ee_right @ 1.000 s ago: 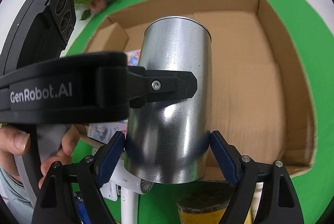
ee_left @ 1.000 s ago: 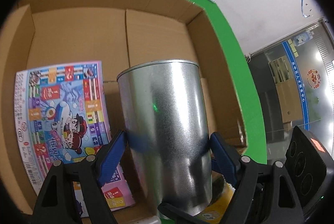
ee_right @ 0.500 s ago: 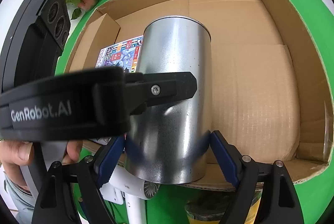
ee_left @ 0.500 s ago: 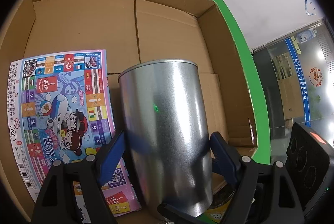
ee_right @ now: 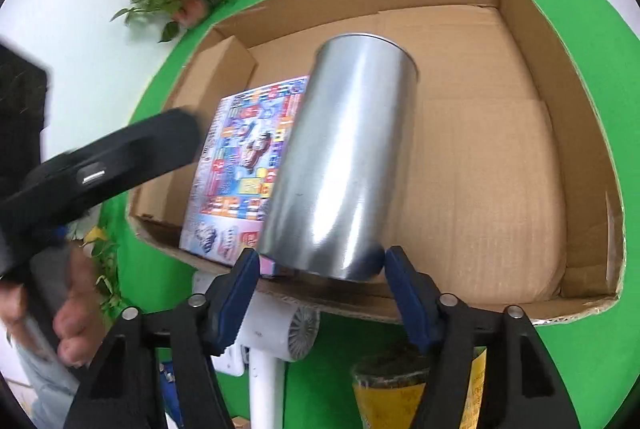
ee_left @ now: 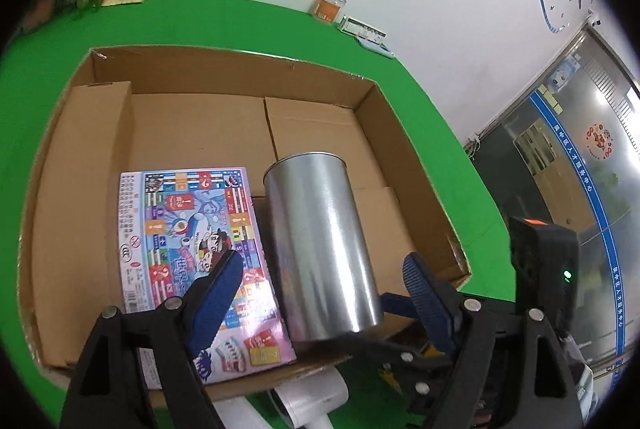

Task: Organize rigid objects
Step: 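Carry the silver cylinder into the box beside the game box, then open the right gripper to release the cylinder upright in the box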

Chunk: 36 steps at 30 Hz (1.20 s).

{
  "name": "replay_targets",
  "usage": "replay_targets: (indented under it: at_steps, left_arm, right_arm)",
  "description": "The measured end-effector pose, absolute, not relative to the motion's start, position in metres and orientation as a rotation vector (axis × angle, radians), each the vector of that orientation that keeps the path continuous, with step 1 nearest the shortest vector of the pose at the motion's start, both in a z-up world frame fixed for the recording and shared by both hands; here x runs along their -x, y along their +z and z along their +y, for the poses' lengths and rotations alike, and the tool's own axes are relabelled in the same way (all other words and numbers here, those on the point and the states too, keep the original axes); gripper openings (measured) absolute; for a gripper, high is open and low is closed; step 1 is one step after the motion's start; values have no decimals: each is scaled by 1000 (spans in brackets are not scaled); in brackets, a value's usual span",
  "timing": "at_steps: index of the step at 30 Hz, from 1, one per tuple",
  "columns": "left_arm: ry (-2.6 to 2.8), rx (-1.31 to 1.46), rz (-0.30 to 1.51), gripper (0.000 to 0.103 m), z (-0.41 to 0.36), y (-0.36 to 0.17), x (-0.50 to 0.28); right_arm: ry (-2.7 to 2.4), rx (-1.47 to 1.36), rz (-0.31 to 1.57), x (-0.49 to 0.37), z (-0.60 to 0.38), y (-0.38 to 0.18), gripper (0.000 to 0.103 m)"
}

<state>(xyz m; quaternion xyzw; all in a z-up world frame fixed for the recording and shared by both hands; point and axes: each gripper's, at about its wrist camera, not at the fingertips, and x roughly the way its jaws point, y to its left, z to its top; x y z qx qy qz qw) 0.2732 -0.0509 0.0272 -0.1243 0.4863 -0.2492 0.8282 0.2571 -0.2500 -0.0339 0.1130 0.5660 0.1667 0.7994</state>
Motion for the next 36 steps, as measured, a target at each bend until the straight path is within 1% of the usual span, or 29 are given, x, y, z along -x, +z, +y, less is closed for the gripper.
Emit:
replay_targets:
  at_steps: [2,5,10,11,14,17,19,20,22,25,29,32,34,35,36]
  left_arm:
    - [-522,250,1012,82,-50,32,-266]
    - [-524,257,995,82,-47,36,-258]
    - [-525,262,969,82,-35,38,-244]
    - [-517,259,963,82,-33,38,-242]
    - [-496,265,951,82,-23,40,-240]
    - [-479,279,950,82,-16,38,-239]
    - [-478,282,951,82,-14,36,-238]
    - [-479,283,953,82,-15,36,-237]
    - [-484,283,959,82,-15,34,-237]
    - [-489,274,958,82,-14,34,-236]
    - [-478,253,938,82,-17,35,-234]
    - [-447,233,915,82,-20,35,-230]
    - [-391,208,867,83,-20,38,-223]
    - [-363,194,844,83,-20,40,-219]
    - [-330,182,811,83,-18,42,-213]
  right_arm:
    - [354,-241,1211,-257,-252,-36,63]
    - [344,-162,1214,-250,-247,-30,55]
    - [387,-126,1242,-248,-245,-24,54]
    - [380,-138,1238,-250,-247,-22,56]
    - [345,-250,1196,-263,-267,-12,75]
    - [283,-309,1189,-284,-277,-14,77]
    - [307,-305,1217,-296,-269,-23,68]
    - [326,-301,1244,-300,-263,-30,66]
    - [339,-296,1240,-300,-254,-35,68]
    - [343,-214,1243,-294,-245,-31,67]
    - [343,-173,1259,-285,-243,-27,65]
    - [327,-179,1252,-282,-241,-27,67]
    - [294,-168,1249,-275,-239,-24,68]
    - [261,-146,1226,-269,-239,-18,70]
    - [244,-120,1178,-259,-239,-8,77]
